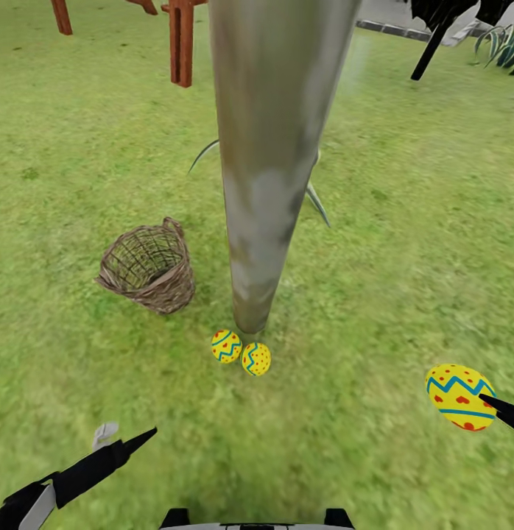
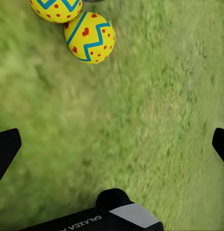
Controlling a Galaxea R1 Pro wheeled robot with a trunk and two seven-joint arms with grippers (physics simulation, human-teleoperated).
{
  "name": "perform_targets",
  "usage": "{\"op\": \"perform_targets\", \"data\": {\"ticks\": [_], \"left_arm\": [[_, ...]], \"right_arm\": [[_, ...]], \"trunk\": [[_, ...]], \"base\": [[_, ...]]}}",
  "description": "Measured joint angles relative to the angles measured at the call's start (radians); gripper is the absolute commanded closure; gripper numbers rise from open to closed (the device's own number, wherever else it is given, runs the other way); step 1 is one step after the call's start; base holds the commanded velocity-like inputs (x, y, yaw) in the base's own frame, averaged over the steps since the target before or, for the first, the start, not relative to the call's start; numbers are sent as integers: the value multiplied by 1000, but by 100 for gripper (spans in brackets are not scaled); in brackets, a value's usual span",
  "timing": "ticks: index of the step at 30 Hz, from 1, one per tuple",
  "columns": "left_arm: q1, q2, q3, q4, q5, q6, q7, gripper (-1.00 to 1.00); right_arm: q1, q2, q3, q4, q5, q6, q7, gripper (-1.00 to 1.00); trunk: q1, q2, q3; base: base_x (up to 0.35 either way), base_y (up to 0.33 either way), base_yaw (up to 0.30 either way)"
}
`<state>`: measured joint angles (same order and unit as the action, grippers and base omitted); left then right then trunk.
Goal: Take the three Easter eggs out of the wicker basket on the lawn in the garden, then place them on the lawn next to a single tree (choose any tree) so that all three eggs are next to the same tree and none are left in the basket.
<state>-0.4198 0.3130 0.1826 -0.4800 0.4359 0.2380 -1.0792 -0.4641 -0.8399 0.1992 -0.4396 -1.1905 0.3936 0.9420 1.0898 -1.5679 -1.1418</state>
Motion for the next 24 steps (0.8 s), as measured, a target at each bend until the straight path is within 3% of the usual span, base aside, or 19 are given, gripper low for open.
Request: {"op": "perform_targets", "data": {"ticks": [17, 24], "left_arm": [[0, 0, 1, 1, 0, 1, -3, -100], [0, 0, 3, 1, 0, 0, -5, -100]], "right_arm": [[0, 0, 3, 0, 1, -1, -3, 100], [0, 0, 3, 0, 5, -1, -3, 100]], "trunk": [[0, 0, 0], [0, 0, 0]], "base": [[0, -282, 290], [0, -120, 273]]}}
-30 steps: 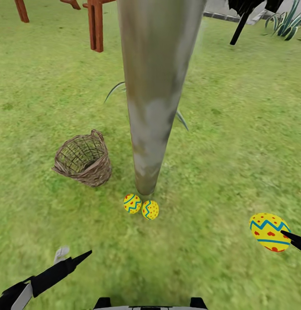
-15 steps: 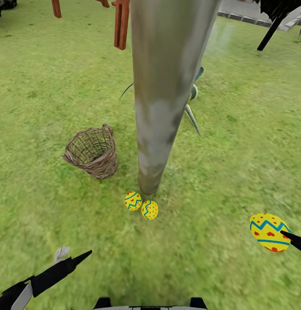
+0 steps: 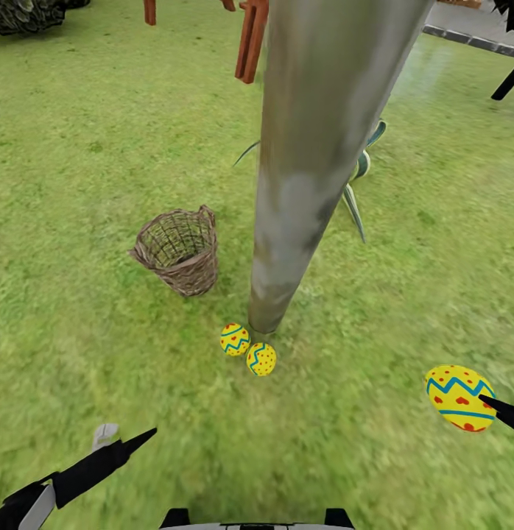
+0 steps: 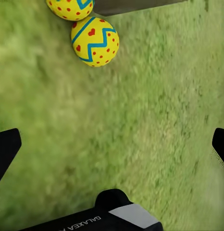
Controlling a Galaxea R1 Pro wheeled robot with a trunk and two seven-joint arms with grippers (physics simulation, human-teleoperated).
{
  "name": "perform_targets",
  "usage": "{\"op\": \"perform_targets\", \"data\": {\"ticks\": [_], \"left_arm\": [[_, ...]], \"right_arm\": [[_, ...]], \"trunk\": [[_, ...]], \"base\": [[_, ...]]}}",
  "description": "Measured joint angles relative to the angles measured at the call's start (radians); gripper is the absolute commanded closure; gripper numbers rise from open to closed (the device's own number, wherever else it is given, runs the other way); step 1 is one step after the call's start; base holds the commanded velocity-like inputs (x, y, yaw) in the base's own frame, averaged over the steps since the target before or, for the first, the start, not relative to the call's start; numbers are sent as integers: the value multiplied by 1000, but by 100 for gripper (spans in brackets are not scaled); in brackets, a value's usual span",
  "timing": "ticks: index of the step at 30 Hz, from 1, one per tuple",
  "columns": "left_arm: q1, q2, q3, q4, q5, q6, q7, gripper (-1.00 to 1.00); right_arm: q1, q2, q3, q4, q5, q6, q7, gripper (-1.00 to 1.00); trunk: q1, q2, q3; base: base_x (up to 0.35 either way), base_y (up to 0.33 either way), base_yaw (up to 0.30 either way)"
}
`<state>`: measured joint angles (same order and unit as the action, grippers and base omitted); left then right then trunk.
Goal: Take the three Easter eggs out of the wicker basket on the lawn in the garden, then place them on the lawn next to a single tree (choose any tree) so that all three eggs are next to the same tree and none are left in the basket.
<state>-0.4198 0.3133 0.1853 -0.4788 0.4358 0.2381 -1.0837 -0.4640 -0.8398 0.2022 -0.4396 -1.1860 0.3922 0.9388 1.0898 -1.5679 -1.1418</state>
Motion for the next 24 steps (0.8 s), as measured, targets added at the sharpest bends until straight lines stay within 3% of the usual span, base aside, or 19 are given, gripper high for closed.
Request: {"op": "perform_targets", "data": {"ticks": [3, 4, 6, 7, 8, 10, 12, 14, 17, 19, 20, 22, 24], "left_arm": [[0, 1, 1, 0, 0, 0, -2, -100], [0, 0, 1, 0, 0, 0, -2, -100], [-1, 9, 4, 0, 4, 2, -6, -100], [-1, 35, 6, 1, 7, 6, -25, -100], [-1, 65, 11, 2, 8, 11, -87, -100], [-1, 114, 22, 0, 9, 37, -182, -100], [-1, 147, 34, -2, 10, 98, -214, -100], [0, 165, 83, -3, 10, 119, -231, -100], [0, 182, 157, -4, 10, 129, -245, -100], [0, 177, 172, -5, 12, 130, -245, -100], [0, 173, 174, -6, 12, 129, -245, -100], [0, 166, 175, -9, 12, 129, -245, -100], [0, 153, 176, -10, 12, 129, -248, -100]], "right_arm": [[0, 4, 0, -5, 20, -21, 1, 100], [1, 33, 2, -7, 23, -57, 0, 100], [-1, 150, 0, -38, 24, -85, -6, 100], [-4, 218, -2, -132, 22, -87, -98, 100], [-4, 278, -1, -205, 24, -87, -231, 100], [-7, 322, -2, -276, 23, -87, -328, 100], [-9, 379, -2, -306, 24, -88, -351, 100], [-9, 423, -3, -311, 23, -90, -356, 100], [-9, 449, -6, -298, 23, -92, -393, 100], [-9, 454, -6, -300, 20, -93, -463, 100], [-9, 471, -6, -300, 20, -99, -482, 100], [-10, 542, -8, -299, 21, -136, -500, 100], [-10, 592, -9, -299, 22, -225, -505, 100]], "trunk": [[0, 0, 0], [0, 0, 0], [0, 0, 0], [0, 0, 0], [0, 0, 0], [0, 0, 0], [0, 0, 0], [0, 0, 0], [0, 0, 0], [0, 0, 0], [0, 0, 0], [0, 0, 0], [0, 0, 0]], "base": [[0, -2, 40], [0, 0, 5], [0, 0, 1], [0, 0, 0], [0, 0, 0], [0, 0, 0], [0, 0, 0], [0, 0, 0], [0, 0, 0], [0, 0, 0], [0, 0, 0], [0, 0, 0], [0, 0, 0]]}}
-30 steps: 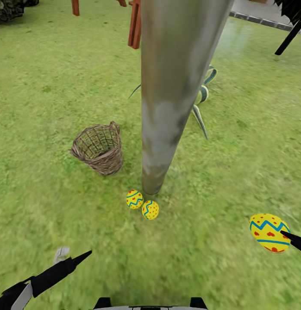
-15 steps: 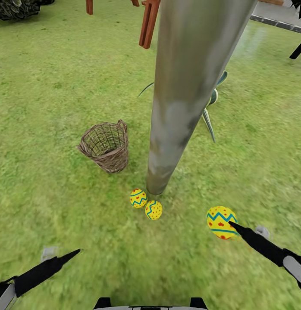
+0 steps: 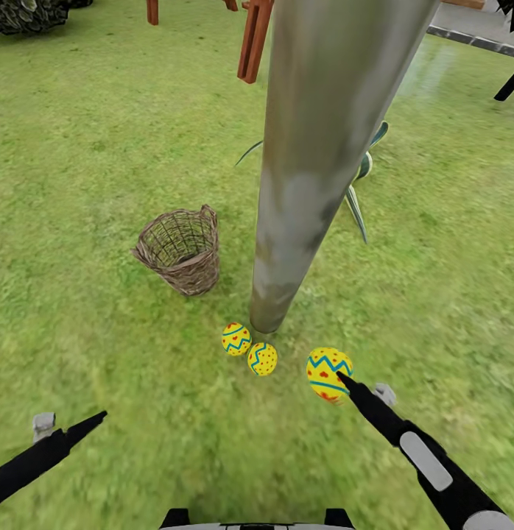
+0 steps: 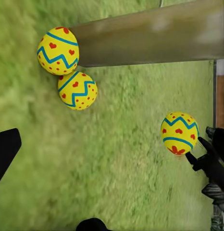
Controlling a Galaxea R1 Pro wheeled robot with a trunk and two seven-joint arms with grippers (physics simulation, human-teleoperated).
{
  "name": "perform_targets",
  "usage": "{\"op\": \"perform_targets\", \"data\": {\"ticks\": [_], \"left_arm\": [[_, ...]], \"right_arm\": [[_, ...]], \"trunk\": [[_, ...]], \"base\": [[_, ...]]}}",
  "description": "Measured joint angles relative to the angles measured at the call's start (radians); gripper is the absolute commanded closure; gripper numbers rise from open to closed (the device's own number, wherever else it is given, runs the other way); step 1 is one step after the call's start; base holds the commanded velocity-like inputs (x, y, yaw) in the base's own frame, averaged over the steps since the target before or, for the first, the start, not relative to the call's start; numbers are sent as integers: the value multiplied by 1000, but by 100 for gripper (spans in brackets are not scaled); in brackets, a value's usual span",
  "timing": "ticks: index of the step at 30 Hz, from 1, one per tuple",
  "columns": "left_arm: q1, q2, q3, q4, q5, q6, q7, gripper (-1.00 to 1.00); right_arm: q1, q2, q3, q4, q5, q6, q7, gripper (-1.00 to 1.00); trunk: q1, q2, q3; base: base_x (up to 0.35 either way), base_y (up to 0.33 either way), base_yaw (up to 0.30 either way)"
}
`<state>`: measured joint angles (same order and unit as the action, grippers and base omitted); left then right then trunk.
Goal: Take the three Easter eggs out of the wicker basket on the lawn in the garden, then place them on the lawn next to a single tree (choose any tree) so that all three eggs are next to the same tree and none are left in the basket.
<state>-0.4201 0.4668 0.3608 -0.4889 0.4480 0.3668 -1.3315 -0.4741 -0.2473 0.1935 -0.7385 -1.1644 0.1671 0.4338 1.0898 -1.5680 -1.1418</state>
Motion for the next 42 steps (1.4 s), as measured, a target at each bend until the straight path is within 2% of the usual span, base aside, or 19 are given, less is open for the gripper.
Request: {"op": "perform_targets", "data": {"ticks": [2, 5, 7, 9, 10, 13, 32, 33, 36, 42], "left_arm": [[0, -3, 0, -2, 0, 0, -4, -100], [0, -3, 0, -8, 0, 0, -19, -100], [-1, -4, 0, -19, 0, 0, -21, -100], [-1, -6, -1, -35, 0, 0, -22, -100], [-1, -6, -1, -36, 0, 0, -22, -100], [-1, -7, -1, -37, 0, 0, -23, -100], [-1, -7, -2, -59, 0, 2, -26, -100], [-1, -8, -3, -59, 0, 2, -26, -100], [-1, -7, -4, -60, 0, 2, -27, -100], [-1, -7, -4, -60, 0, 2, -27, -100]], "right_arm": [[0, 16, -1, 1, -2, -55, 1, 100], [1, 21, -3, -1, -5, -79, 11, 100], [1, 21, -3, -3, -7, -82, 57, 100], [1, 21, -3, -1, -9, -78, 164, 100], [1, 21, -3, -1, -9, -77, 192, 100], [1, 21, -3, 0, -9, -77, 209, 100], [-1, 21, -4, -13, -4, -88, 198, 100], [-3, 22, -4, -17, -4, -87, 187, 100], [-8, 22, -4, -21, -5, -86, 83, 100], [-9, 21, -6, -22, -8, -86, 65, 100]], "trunk": [[0, 0, 0], [0, 0, 0], [0, 0, 0], [0, 0, 0], [0, 0, 0], [0, 0, 0], [73, -133, -59], [77, -140, -63], [88, -161, -72], [111, -203, -91]], "base": [[0, 0, 0], [0, 0, 0], [0, 0, 0], [0, 0, 0], [0, 0, 0], [0, 0, 0], [0, 0, 0], [0, 0, 0], [0, 0, 0], [0, 0, 0]]}}
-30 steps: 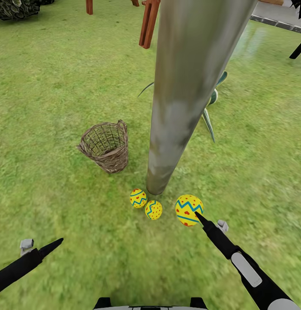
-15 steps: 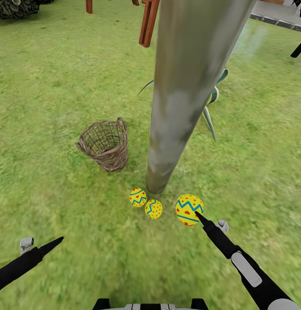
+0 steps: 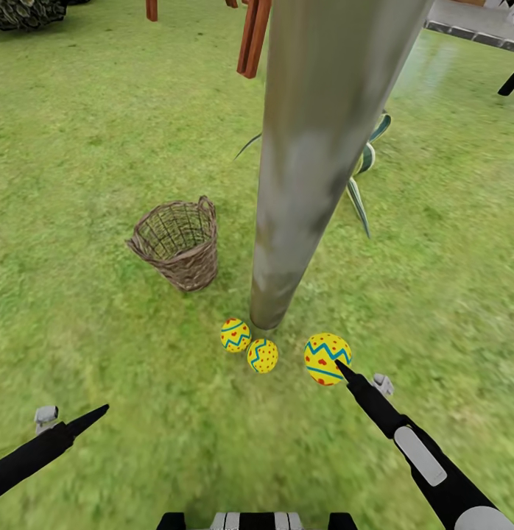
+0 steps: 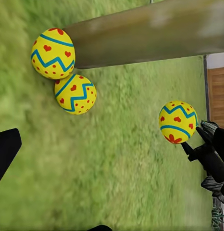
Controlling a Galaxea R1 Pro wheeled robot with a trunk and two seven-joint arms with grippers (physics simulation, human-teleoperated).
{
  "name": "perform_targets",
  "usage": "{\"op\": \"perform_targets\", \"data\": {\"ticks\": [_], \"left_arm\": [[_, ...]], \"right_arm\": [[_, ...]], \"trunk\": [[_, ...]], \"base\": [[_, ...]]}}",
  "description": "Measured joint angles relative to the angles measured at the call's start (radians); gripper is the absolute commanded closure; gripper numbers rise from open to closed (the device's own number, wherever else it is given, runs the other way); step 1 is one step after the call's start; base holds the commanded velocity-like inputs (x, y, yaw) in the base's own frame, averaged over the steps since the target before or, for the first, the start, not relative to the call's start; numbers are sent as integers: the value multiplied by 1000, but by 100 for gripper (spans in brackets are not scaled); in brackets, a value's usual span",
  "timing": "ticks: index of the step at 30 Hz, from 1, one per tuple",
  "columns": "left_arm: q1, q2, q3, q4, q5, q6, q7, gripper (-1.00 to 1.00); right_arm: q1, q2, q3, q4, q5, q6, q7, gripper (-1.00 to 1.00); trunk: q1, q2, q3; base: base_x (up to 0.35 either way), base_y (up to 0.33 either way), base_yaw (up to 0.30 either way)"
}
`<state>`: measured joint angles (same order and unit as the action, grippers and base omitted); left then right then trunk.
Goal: Take the three Easter eggs out of the wicker basket on the lawn in the garden, then place them on the lawn next to a single tree (choose any tree) so that all three eggs are next to the same tree and none are left in the basket.
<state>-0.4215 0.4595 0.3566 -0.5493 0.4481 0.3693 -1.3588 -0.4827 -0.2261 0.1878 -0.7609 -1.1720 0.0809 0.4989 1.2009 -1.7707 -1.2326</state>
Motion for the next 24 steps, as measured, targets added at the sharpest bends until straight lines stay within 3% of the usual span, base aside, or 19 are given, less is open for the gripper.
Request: {"op": "perform_targets", "data": {"ticks": [4, 8, 10, 16, 24], "left_arm": [[0, 0, 0, 0, 0, 0, 0, -100], [0, -1, 0, 0, 0, 0, 0, -100], [0, -1, 0, 0, 0, 0, 0, -100], [0, 0, 0, 1, -1, 0, -45, -100], [0, -1, 0, 2, -1, -1, -49, -100]], "right_arm": [[0, -1, -2, -2, -1, -1, 13, 100], [0, -2, -1, -3, -1, -2, 115, 100], [0, -1, -2, 0, -1, -3, 129, 100], [0, 2, -2, 15, 0, -5, 123, 100], [0, -1, -4, 17, -1, 0, 123, 100]], "trunk": [[15, -28, -13], [31, -56, -25], [38, -70, -31], [61, -112, -50], [92, -168, -75]], "base": [[0, 0, 0], [0, 0, 0], [0, 0, 0], [0, 0, 0], [0, 0, 0]]}}
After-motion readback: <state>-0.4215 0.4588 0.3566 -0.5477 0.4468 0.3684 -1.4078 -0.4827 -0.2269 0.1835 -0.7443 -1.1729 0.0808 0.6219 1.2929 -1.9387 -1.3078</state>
